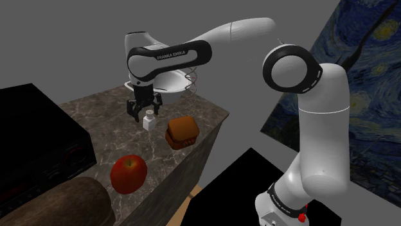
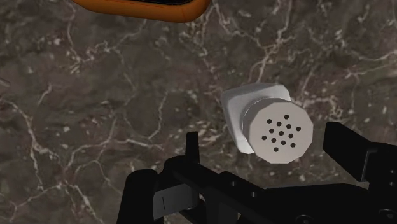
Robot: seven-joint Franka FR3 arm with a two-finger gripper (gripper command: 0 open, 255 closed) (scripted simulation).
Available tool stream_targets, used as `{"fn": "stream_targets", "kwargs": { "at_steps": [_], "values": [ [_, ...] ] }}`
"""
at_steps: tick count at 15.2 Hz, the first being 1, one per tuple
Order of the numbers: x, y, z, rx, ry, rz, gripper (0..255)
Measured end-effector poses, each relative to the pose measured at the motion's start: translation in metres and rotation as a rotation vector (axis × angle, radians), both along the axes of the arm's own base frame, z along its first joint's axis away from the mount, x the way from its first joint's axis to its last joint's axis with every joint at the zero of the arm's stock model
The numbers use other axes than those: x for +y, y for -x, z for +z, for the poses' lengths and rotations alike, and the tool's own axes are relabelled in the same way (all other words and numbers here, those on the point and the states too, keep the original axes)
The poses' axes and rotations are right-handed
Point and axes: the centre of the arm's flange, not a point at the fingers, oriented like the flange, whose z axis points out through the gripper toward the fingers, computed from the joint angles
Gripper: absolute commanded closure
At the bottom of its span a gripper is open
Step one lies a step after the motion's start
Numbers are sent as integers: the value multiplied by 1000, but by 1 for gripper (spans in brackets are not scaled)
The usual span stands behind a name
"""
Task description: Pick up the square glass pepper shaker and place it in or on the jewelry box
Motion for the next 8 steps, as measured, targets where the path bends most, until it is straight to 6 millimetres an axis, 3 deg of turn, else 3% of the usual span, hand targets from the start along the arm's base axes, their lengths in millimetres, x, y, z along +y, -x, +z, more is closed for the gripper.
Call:
{"fn": "stream_targets", "kwargs": {
  "at_steps": [1,8],
  "values": [
    [0,0,0,0,0,0,255],
    [0,0,0,0,0,0,255]
  ]
}}
